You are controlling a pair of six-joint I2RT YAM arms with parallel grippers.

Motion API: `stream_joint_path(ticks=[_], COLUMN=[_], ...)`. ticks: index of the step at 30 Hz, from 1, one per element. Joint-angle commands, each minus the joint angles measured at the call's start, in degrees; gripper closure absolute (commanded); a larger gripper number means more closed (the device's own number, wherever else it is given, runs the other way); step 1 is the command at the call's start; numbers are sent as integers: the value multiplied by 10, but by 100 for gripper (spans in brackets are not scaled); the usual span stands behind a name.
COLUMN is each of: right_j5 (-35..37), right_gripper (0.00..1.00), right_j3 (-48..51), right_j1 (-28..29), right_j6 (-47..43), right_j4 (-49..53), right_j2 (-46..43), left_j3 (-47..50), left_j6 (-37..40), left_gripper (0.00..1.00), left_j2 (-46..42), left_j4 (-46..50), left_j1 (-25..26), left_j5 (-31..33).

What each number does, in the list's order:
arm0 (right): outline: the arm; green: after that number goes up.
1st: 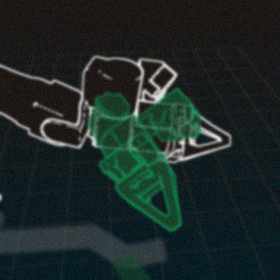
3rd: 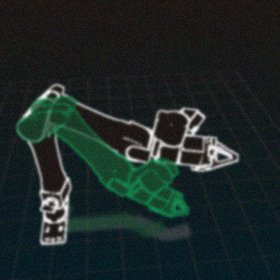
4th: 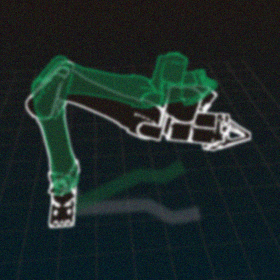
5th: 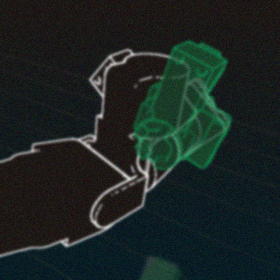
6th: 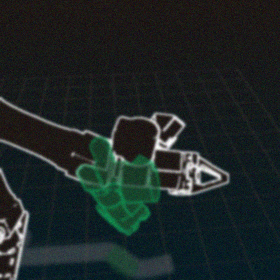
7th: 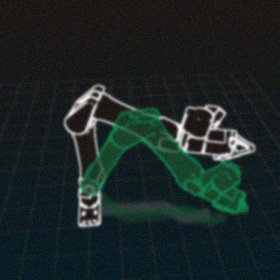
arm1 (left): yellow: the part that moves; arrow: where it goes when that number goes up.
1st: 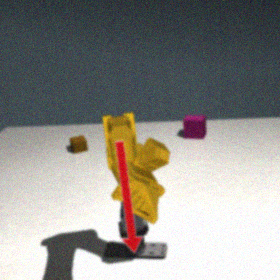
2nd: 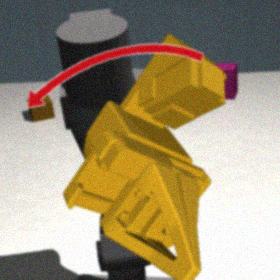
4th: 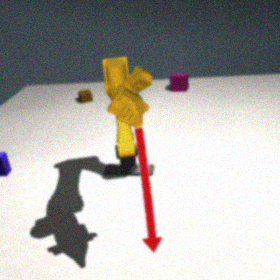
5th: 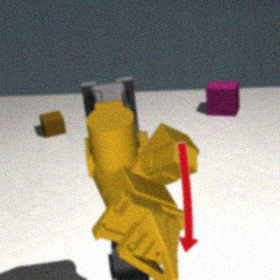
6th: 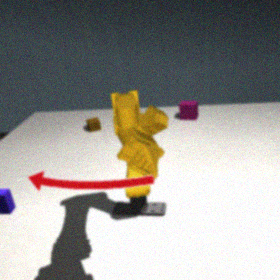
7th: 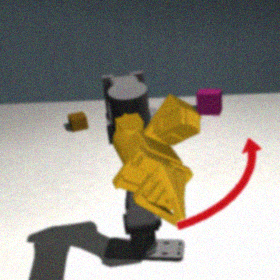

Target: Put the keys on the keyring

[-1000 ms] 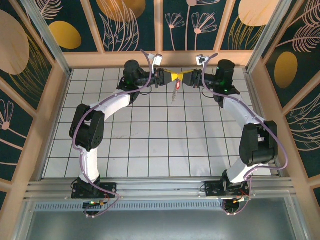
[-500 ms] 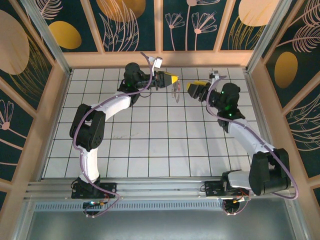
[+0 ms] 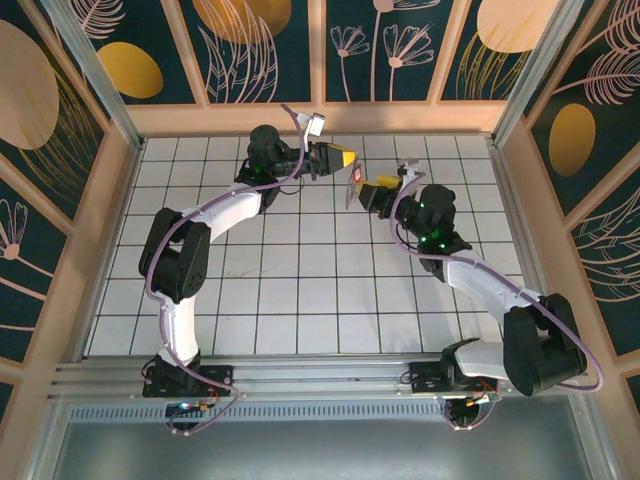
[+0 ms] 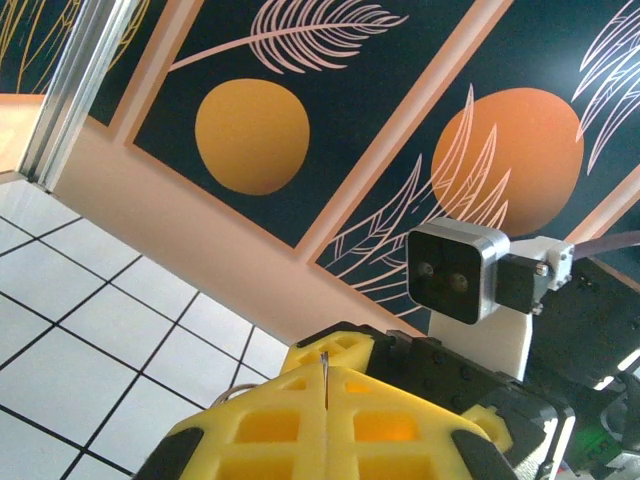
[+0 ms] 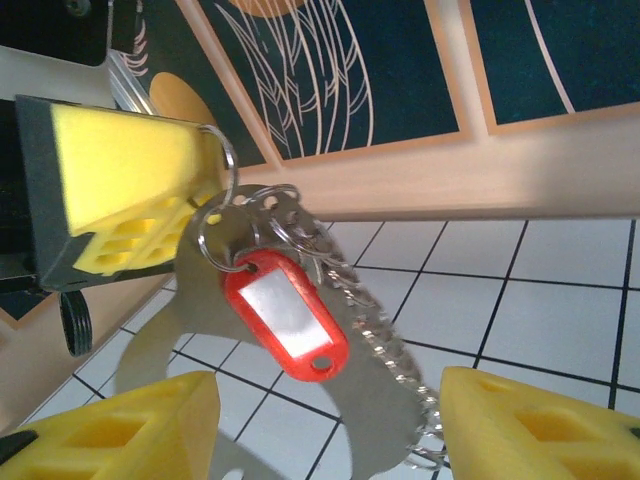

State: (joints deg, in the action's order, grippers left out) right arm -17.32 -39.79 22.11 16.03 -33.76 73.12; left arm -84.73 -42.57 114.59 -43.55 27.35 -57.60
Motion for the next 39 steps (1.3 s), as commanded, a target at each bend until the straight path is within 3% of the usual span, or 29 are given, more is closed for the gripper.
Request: stream_joint_path(ticks=[1, 27, 33, 39], right_j5=[18, 87, 81, 85], right_gripper=[39, 38, 46, 63], right_j3=[4, -56, -59, -43], right_j1=[11, 46, 47, 46], right_j6=[-22, -44, -61, -78], right_j4=[-33, -54, -43, -34], right_j2=[1, 72, 75, 56], left_j3=[-2, -2, -2, -5], left_j6=[-7, -11, -11, -9], left_gripper=[100, 100, 100, 100], left_j2=[-28, -33, -35, -35], left_j4=[-37, -41, -40, -41], left_j1=[2, 9, 9, 9], left_j5=[5, 7, 7, 6])
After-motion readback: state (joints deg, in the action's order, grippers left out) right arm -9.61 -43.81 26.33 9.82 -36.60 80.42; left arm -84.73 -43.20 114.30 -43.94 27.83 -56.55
